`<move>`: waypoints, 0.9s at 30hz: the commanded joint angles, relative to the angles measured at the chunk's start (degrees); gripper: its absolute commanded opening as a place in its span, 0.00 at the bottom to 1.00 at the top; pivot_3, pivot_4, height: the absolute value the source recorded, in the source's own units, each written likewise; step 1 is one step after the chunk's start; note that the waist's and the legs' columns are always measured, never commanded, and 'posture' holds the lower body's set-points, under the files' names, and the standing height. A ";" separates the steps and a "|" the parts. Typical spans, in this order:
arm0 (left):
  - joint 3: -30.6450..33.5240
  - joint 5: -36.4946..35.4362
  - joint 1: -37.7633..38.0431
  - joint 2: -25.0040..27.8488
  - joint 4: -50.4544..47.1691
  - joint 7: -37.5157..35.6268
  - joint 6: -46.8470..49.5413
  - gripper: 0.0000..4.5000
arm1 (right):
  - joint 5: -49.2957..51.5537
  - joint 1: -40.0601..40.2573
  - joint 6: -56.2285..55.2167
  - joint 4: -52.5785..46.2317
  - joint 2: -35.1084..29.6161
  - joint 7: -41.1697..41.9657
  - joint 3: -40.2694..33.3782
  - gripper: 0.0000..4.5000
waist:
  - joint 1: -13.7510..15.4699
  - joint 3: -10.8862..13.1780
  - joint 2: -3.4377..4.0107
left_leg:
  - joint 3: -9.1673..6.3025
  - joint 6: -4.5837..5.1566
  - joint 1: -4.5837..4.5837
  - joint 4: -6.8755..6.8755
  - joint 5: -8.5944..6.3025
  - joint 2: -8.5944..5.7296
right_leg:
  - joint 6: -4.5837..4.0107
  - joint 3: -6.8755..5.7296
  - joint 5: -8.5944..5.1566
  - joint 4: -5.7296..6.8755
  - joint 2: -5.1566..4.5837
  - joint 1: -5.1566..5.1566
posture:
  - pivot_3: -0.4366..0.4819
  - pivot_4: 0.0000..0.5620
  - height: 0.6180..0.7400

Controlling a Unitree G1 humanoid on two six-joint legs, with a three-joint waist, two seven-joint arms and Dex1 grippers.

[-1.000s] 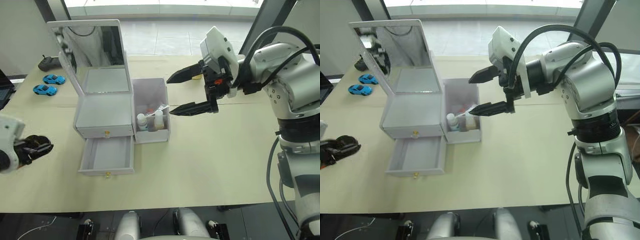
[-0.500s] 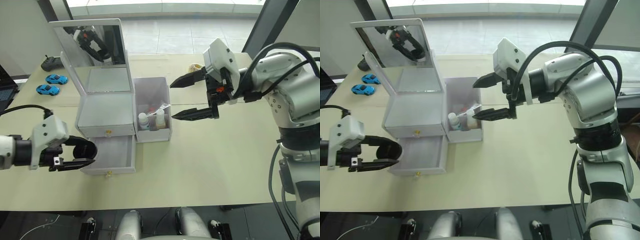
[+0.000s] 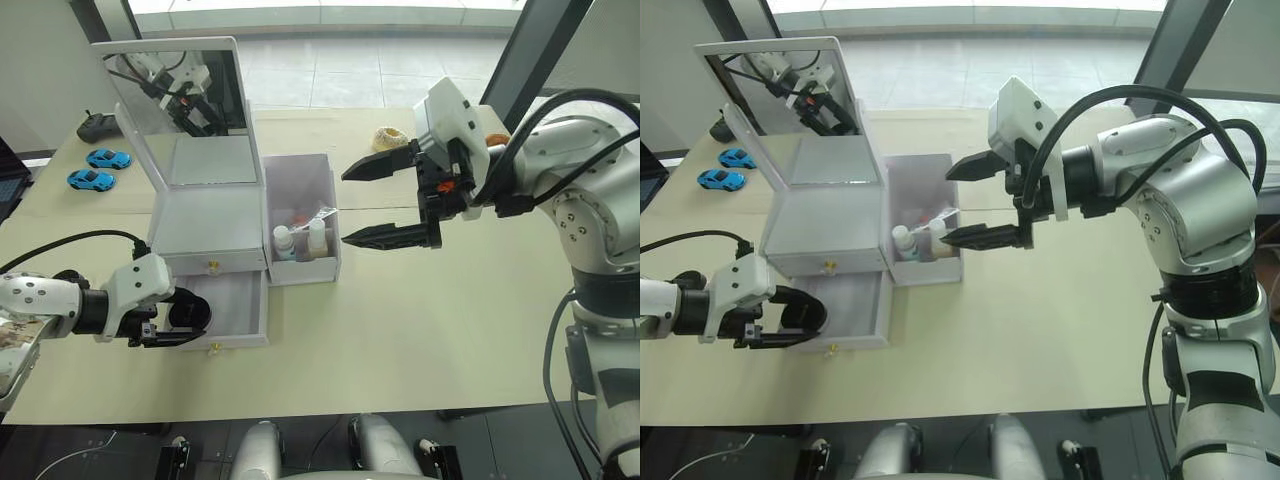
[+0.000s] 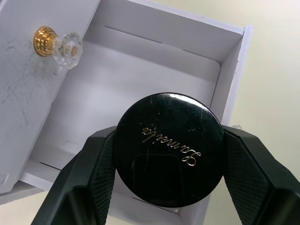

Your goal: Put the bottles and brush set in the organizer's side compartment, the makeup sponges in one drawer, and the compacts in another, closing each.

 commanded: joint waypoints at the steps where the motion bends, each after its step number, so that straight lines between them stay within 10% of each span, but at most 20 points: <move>1: 0.02 1.04 -0.40 -0.52 0.57 0.52 -0.96 0.65 | 0.90 -0.83 -0.01 -1.21 -0.55 -0.36 -1.24 1.00 | 0.00 0.00 0.00 | 0.01 0.00 0.00 0.00 0.00 0.01 | 0.00 0.00 0.00 0.01 0.01 0.00 | 0.48 0.27 1.00; 11: 1.64 1.11 0.76 -0.68 1.73 0.42 1.40 0.65 | 0.97 -0.90 -0.25 -1.15 -1.04 -0.78 -1.14 1.00 | 0.03 0.00 0.00 | 0.01 0.00 0.01 0.01 0.00 0.09 | -0.01 -0.03 0.00 0.04 0.08 -0.01 | 0.48 0.27 1.00; 16: 1.93 0.88 -0.25 -0.69 2.31 0.86 2.67 0.99 | 1.09 -0.83 -0.26 -1.28 -1.27 -0.79 -1.10 1.00 | 0.00 0.00 0.00 | 0.01 0.00 0.02 0.01 0.00 0.10 | -0.01 -0.03 0.00 0.05 0.09 -0.01 | 0.48 0.27 1.00; 27: 16.07 -10.40 0.35 2.85 -1.29 -5.04 14.38 1.00 | -1.77 5.87 -3.87 -1.75 -7.00 0.57 -1.44 1.00 | 0.14 -0.06 -0.11 | 0.02 0.00 0.02 0.03 0.00 0.13 | -0.01 -0.05 0.00 0.07 0.10 0.00 | 0.48 0.27 1.00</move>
